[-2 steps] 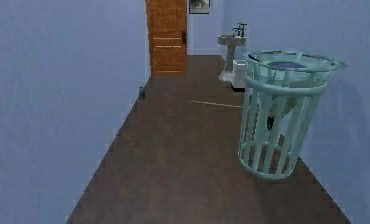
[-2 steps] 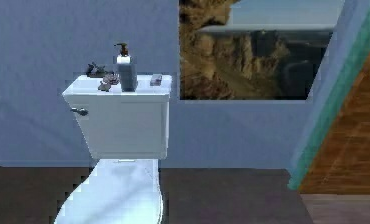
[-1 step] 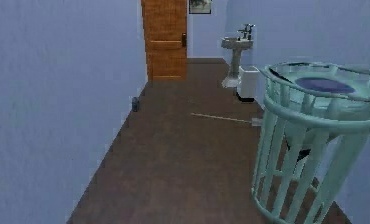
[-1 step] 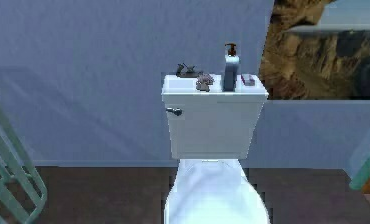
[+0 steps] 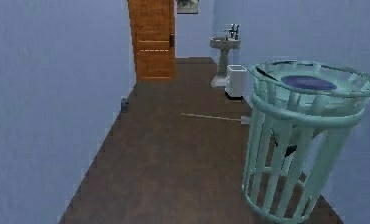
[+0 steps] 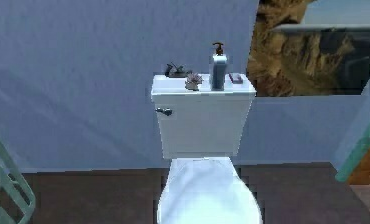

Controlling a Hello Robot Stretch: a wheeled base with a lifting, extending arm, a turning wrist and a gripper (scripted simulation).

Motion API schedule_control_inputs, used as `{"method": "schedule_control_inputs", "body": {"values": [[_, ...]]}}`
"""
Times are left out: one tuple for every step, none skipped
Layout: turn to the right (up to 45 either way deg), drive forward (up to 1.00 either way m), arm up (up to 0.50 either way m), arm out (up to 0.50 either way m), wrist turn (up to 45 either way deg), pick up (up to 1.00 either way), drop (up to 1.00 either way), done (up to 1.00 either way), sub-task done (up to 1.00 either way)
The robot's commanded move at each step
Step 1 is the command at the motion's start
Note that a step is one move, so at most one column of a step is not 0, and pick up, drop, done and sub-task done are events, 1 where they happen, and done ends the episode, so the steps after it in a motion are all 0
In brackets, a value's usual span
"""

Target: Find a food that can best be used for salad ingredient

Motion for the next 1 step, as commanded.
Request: {"method": "schedule_control_inputs", "body": {"values": [[0.0,1.0,0.0,0.0,0.0,0.0,0.0,0.0,0.0]]}}
